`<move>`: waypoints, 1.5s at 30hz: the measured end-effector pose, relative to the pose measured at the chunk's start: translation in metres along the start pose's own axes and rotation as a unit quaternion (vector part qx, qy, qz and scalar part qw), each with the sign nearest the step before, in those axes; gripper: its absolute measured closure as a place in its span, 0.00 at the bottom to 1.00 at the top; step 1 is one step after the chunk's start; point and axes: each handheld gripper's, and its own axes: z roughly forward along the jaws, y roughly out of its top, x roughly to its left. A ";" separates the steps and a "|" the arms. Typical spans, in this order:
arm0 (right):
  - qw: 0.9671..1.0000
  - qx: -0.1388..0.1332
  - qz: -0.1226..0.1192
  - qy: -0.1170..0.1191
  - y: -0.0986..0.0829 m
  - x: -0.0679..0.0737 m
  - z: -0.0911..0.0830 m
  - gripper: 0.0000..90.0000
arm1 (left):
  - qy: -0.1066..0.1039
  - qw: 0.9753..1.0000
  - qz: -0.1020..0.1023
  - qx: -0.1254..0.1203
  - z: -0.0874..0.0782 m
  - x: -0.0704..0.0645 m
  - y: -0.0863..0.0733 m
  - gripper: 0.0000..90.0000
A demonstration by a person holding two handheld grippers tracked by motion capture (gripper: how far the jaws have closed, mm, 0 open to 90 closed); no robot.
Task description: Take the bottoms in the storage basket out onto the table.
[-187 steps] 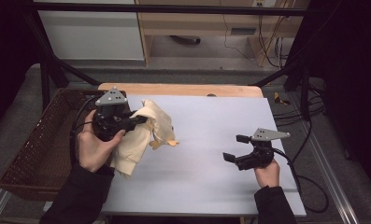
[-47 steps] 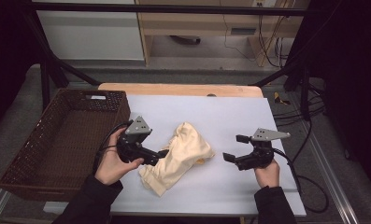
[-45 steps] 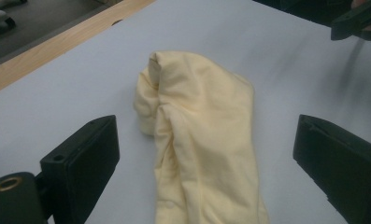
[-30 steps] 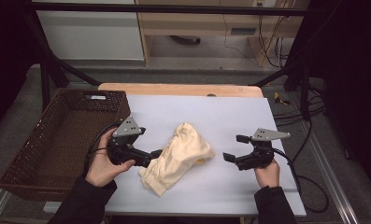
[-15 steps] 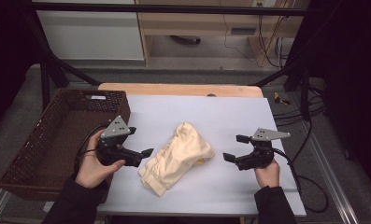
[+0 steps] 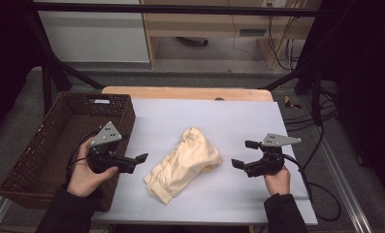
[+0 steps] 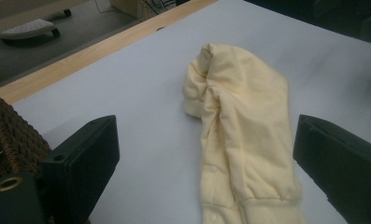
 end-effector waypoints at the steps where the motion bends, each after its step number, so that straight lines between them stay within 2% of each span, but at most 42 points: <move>1: 1.000 0.000 0.000 0.000 0.000 0.000 0.000 0.04 | 0.000 1.000 -0.001 -0.001 -0.001 0.001 -0.001 0.08; 8: 1.000 -0.002 0.000 0.000 0.000 0.000 0.000 0.04 | 0.007 1.000 -0.005 -0.005 -0.005 0.006 -0.006 0.08; 25: 1.000 -0.002 0.000 0.000 0.000 0.000 -0.001 0.04 | 0.024 0.999 -0.026 -0.010 -0.012 0.030 -0.026 0.08; 39: 1.000 -0.001 -0.001 0.000 0.001 0.000 -0.002 0.04 | 0.042 0.999 -0.033 0.000 -0.014 0.042 -0.040 0.08; 45: 1.000 -0.001 0.000 -0.001 0.000 0.000 -0.001 0.04 | 0.043 0.998 -0.039 0.000 -0.014 0.047 -0.044 0.08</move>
